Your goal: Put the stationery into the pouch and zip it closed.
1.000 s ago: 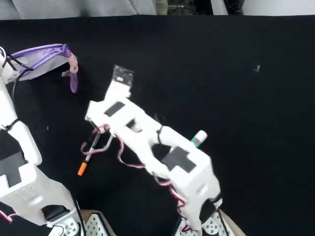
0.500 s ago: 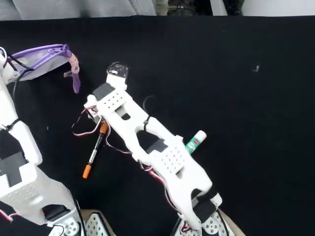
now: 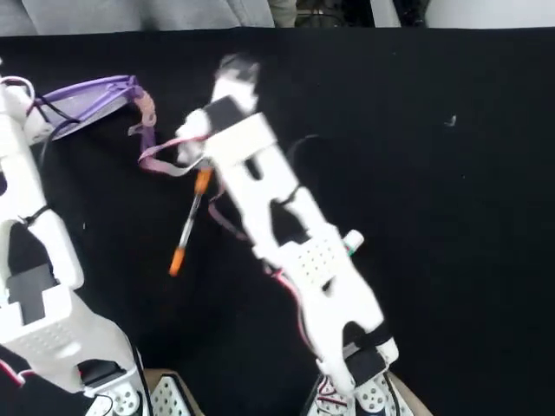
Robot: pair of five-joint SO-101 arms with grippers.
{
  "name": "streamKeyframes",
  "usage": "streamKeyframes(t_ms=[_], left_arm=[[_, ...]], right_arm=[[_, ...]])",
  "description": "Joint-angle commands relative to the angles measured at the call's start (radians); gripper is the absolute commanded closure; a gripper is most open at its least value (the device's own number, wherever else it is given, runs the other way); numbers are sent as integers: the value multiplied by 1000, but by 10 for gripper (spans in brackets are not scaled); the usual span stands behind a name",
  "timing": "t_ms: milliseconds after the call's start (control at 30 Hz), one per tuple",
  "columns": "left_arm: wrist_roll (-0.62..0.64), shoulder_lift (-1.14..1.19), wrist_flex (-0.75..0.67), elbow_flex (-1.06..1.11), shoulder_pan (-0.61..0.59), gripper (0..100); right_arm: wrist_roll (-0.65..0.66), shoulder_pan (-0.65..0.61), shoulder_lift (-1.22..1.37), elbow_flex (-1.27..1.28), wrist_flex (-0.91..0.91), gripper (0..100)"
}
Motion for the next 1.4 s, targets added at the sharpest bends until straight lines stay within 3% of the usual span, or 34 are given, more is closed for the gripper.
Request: streamKeyframes(t_ms=[0,133,467,900,1100,1367], left_arm=[[8,-9,95,-124,65,970],[8,-5,175,-211,151,970],[12,-5,296,-346,318,970],[15,-5,330,-274,383,971],[15,-5,330,-232,392,971],[14,-5,330,-231,394,971]], right_arm=[[95,146,-15,-248,29,988],[158,242,-27,-418,23,988],[193,377,-252,-404,-135,988],[189,330,-607,-404,-140,988],[186,298,-796,-404,32,988],[192,296,-1015,-369,40,988]])
